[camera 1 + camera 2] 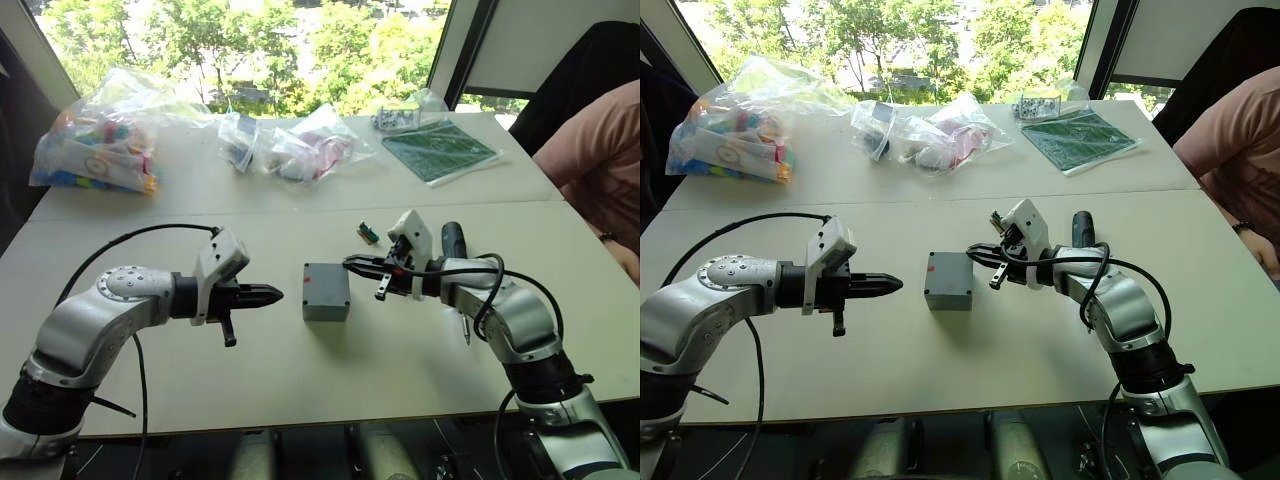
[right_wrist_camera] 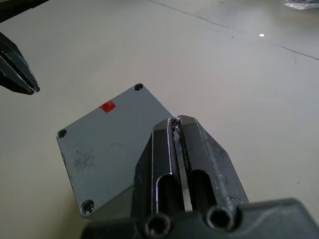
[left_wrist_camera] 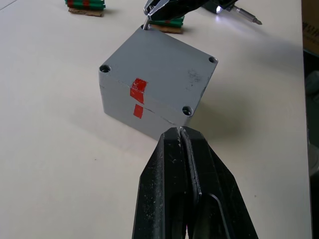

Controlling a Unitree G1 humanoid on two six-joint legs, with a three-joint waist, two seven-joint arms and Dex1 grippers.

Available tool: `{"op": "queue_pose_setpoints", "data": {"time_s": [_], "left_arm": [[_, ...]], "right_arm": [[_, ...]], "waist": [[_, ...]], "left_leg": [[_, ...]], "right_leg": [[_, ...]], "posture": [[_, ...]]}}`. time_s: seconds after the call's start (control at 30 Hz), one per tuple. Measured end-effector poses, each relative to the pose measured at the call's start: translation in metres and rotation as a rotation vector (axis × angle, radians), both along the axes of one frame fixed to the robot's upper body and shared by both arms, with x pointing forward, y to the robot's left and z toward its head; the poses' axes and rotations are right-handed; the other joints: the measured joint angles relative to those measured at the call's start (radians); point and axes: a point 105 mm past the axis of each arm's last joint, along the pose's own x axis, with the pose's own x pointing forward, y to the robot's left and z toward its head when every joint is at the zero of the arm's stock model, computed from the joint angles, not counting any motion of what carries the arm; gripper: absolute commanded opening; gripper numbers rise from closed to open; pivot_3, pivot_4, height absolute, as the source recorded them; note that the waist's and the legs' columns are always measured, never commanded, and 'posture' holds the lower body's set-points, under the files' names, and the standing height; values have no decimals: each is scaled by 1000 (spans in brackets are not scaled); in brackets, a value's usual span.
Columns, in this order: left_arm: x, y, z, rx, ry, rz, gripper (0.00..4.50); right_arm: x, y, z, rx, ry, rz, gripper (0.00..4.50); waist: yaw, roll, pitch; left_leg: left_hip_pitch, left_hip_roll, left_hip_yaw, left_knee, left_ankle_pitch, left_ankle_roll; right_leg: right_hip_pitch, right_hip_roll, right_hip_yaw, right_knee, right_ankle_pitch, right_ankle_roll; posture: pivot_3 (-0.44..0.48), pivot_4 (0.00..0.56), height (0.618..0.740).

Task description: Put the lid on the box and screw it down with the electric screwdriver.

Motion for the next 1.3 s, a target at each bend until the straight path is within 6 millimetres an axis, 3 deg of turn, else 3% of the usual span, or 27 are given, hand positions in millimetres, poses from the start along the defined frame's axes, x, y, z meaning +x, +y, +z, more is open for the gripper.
{"op": "queue_pose_setpoints", "data": {"time_s": [0.5,0.6,0.8,0.87,1.13,1.23,1.3], "left_arm": [[3,0,0,-10,-15,-7,0],[10,1,-1,-11,-14,7,0],[10,1,0,-13,-19,0,0],[10,0,1,-12,-23,-2,0],[11,0,3,-9,-24,1,0],[14,-3,8,-34,-39,11,0],[16,-9,18,-71,-55,3,0]], "right_arm": [[5,0,-10,10,35,-6,107],[12,1,-9,4,29,-6,1077],[16,-1,-9,2,30,-4,3471],[19,-1,-7,0,27,-6,4001],[14,0,4,26,41,11,4108],[12,-10,19,38,37,-4,4108],[13,-23,45,60,14,-33,4108]], "waist": [[0,0,0],[-1,0,0],[-1,0,0],[-1,0,0],[0,0,0],[3,0,0],[2,1,1]], "left_leg": [[0,0,0,0,0,0],[0,0,0,0,0,0],[0,0,0,0,0,0],[0,0,0,0,0,0],[0,0,0,0,0,0],[-1,0,0,0,0,0],[-2,-1,0,1,0,0]], "right_leg": [[0,0,0,0,0,0],[0,0,0,0,0,0],[0,0,0,0,0,0],[0,0,0,0,0,0],[0,0,0,0,0,0],[-1,0,0,0,0,0],[-1,0,0,0,0,0]], "posture": [[0,150,740],[0,150,740],[0,150,740],[0,150,740],[0,150,740],[0,150,740],[0,150,740]]}}
